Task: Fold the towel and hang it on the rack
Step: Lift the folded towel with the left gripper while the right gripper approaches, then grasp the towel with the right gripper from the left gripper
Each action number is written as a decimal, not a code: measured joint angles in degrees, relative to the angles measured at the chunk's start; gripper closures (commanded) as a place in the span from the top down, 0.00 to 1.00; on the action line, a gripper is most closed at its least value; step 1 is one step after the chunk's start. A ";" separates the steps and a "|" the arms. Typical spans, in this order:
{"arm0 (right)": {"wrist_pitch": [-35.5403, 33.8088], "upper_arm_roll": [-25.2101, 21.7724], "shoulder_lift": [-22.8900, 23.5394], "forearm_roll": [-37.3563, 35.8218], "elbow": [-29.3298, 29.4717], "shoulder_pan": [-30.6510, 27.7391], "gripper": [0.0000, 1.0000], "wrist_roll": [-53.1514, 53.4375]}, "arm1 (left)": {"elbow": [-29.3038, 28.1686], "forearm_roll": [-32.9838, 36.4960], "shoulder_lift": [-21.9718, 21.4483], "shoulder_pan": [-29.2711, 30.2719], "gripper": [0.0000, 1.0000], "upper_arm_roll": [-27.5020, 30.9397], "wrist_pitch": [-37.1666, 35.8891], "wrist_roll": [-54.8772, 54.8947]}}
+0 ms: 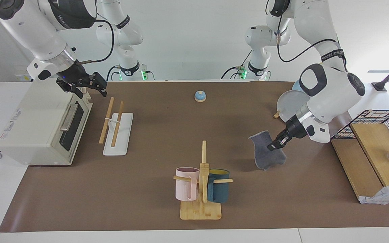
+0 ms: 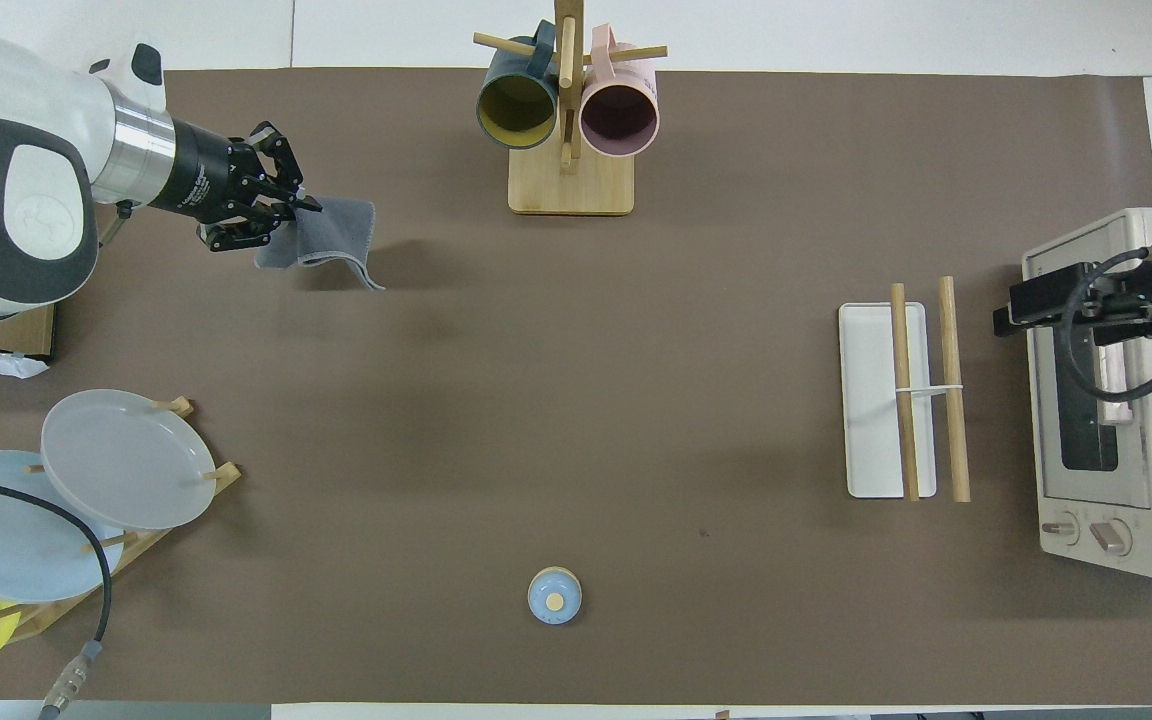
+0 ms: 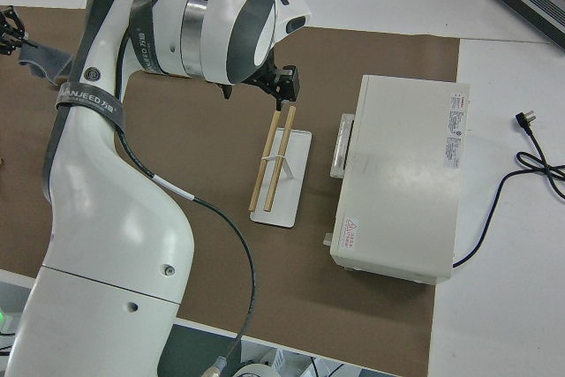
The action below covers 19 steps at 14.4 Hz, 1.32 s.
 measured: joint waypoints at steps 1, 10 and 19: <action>0.15 0.04 -0.05 2.80 -0.25 0.64 1.00 4.19 | 0.11 0.08 -0.92 -1.30 0.00 -0.05 -0.10 -6.66; 22.01 0.50 -1.63 28.21 -7.71 15.61 1.00 51.17 | -0.19 -0.86 -8.06 -5.69 0.00 -2.03 2.45 -56.05; 46.44 0.52 1.40 40.46 -11.30 26.08 1.00 65.73 | -3.28 -2.22 -11.28 -14.45 0.00 -2.34 7.10 -78.38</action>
